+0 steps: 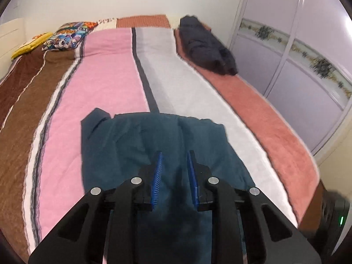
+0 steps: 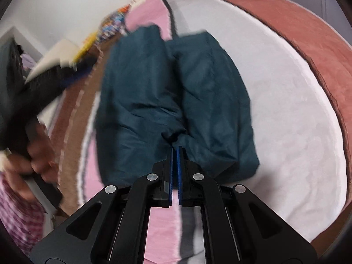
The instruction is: Fold large clothes
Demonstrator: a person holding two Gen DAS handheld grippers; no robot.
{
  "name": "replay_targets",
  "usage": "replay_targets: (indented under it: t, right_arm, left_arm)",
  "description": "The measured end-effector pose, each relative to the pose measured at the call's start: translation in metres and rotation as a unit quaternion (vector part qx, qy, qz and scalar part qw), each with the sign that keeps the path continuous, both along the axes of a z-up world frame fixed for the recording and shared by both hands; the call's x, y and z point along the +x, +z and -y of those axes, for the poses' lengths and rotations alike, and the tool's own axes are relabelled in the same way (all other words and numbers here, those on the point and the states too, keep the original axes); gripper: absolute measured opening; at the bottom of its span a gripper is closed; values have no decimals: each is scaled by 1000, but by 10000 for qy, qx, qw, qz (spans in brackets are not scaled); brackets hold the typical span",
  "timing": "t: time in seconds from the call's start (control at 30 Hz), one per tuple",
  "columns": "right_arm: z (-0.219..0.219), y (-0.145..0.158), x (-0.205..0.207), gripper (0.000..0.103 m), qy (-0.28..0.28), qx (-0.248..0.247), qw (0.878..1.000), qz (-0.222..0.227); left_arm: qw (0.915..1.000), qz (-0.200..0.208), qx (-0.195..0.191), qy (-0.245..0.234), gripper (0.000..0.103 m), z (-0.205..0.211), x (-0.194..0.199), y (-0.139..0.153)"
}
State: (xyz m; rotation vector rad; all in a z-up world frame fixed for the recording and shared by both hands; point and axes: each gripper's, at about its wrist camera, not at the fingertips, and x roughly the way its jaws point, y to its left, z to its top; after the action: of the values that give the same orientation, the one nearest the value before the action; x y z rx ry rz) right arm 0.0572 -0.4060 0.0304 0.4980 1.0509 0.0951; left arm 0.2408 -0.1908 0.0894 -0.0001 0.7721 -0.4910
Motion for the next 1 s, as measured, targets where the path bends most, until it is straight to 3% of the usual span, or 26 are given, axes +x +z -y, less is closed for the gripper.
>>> replay_targets:
  t: [0.2,0.53,1.0]
  right_arm:
    - [-7,-28,10,0,45,-314,9991,-277]
    - [-11,-49,25,0,47,-251,9986,-471]
    - [4,-54,39,0,-35,-49,9981,-611]
  left_arm:
    - [9967,-728,297,204,23,35,30,-42]
    - [9933,-595,963,234,23,63,32,-68]
    - [9921,-508,1131,202,22,68,35,-78]
